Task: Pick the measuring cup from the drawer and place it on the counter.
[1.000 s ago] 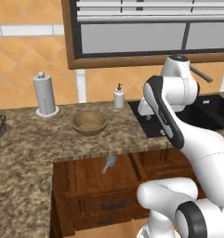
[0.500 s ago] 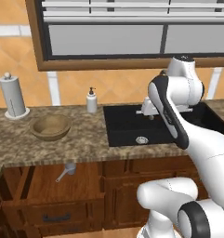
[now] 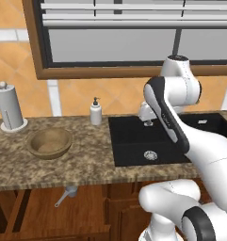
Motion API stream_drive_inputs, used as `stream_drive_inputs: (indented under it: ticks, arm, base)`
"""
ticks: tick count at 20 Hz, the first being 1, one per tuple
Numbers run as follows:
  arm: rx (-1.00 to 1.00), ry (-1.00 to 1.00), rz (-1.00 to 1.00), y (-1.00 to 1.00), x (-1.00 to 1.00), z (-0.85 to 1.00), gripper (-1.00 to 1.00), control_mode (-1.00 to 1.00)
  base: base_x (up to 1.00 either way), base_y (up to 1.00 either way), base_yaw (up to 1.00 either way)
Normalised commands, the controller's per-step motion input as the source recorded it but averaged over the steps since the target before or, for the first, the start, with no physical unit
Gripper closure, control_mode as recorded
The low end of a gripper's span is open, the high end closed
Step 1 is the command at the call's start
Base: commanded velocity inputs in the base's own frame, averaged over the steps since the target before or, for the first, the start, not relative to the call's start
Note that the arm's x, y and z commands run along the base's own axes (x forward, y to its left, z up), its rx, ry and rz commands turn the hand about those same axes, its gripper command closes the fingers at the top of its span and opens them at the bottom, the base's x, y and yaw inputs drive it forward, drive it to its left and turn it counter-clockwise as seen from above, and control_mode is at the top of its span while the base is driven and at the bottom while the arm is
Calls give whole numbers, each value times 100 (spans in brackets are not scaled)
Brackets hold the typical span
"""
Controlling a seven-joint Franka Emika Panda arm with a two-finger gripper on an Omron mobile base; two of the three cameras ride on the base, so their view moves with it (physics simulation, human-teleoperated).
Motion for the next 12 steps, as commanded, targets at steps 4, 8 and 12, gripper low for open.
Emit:
stream_drive_inputs:
  ticks: [4,8,12]
  arm:
    - [-18,0,45,89,-87,-31,-100,-100]
    - [-19,0,44,100,-69,-76,-100,-100]
    - [-11,6,39,100,-14,-99,-100,-100]
  base:
    - [0,0,0]
    - [0,0,0]
    - [0,0,0]
